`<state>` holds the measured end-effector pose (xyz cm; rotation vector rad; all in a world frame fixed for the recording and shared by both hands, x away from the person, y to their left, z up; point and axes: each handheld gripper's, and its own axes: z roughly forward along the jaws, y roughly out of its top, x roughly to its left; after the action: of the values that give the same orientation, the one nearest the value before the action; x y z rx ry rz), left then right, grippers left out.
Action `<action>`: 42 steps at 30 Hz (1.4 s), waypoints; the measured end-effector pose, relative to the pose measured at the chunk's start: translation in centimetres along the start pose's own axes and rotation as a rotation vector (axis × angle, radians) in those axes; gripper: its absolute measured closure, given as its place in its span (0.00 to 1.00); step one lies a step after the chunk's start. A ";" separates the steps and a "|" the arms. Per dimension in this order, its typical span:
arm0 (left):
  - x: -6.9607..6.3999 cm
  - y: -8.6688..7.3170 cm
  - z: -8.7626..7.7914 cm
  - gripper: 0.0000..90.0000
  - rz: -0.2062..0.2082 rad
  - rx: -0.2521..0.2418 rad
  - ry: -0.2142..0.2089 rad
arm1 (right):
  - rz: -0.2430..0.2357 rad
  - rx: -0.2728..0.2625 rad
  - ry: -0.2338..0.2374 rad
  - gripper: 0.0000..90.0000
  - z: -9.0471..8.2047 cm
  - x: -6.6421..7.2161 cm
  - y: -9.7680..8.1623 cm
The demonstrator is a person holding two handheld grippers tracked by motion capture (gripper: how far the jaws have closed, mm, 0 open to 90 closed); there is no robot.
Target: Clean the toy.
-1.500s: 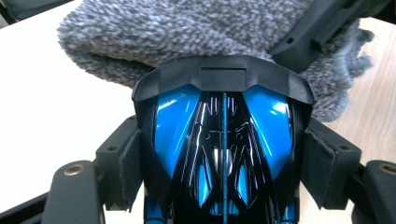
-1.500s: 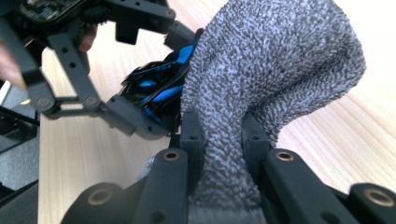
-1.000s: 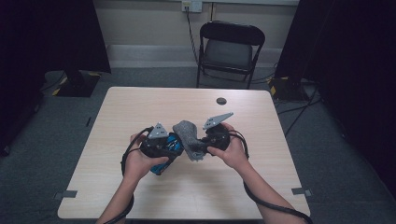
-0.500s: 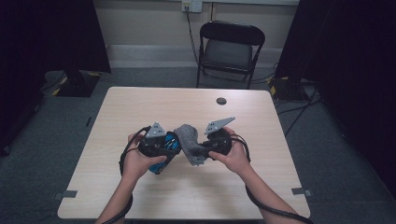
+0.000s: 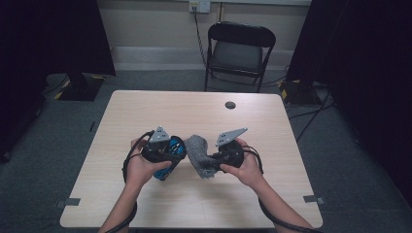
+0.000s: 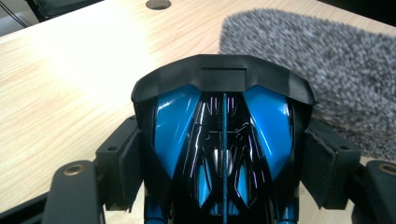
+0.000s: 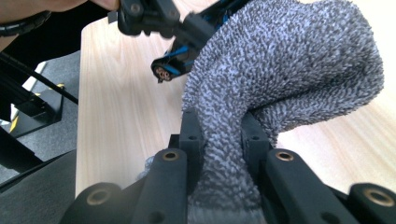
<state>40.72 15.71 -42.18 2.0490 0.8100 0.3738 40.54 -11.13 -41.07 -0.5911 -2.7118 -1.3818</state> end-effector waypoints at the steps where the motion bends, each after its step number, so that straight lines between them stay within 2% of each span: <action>1: 0.0 0.0 0.0 0.28 -0.002 -0.002 -0.001 | 0.002 -0.002 0.001 0.85 0.0 0.1 -0.1; 6: 0.0 0.0 -0.1 0.28 0.007 -0.001 0.007 | -0.005 0.000 0.011 0.85 -0.2 0.4 -0.7; 12: 0.4 0.0 -0.4 0.28 -0.010 -0.015 0.015 | -0.011 0.022 0.012 0.85 -0.8 0.8 -1.8; 16: 0.6 -0.2 -0.4 0.28 -0.020 -0.014 0.021 | 0.001 0.026 -0.004 0.85 -1.2 0.6 -2.5; 21: 0.5 0.0 -0.5 0.28 -0.018 -0.017 0.017 | 0.044 0.004 -0.050 0.85 -2.2 -0.5 -2.8; 26: 0.1 0.3 -0.5 0.28 -0.008 -0.022 0.007 | 0.065 -0.022 -0.109 0.85 -3.1 -1.9 -2.2; 29: -0.2 0.5 -0.4 0.28 0.000 -0.022 0.001 | 0.076 -0.026 -0.127 0.85 -3.1 -2.6 -1.5; 37: -0.9 0.9 -0.3 0.28 0.016 -0.025 -0.018 | 0.093 -0.030 -0.148 0.85 -2.1 -3.6 0.7; 42: -1.1 1.0 -0.3 0.28 0.017 -0.027 -0.025 | 0.095 -0.041 -0.145 0.85 -1.6 -4.0 1.9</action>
<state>40.08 14.76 -41.14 2.0323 0.7686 0.3657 44.70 -12.61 -39.45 -0.8431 -2.7288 -1.4272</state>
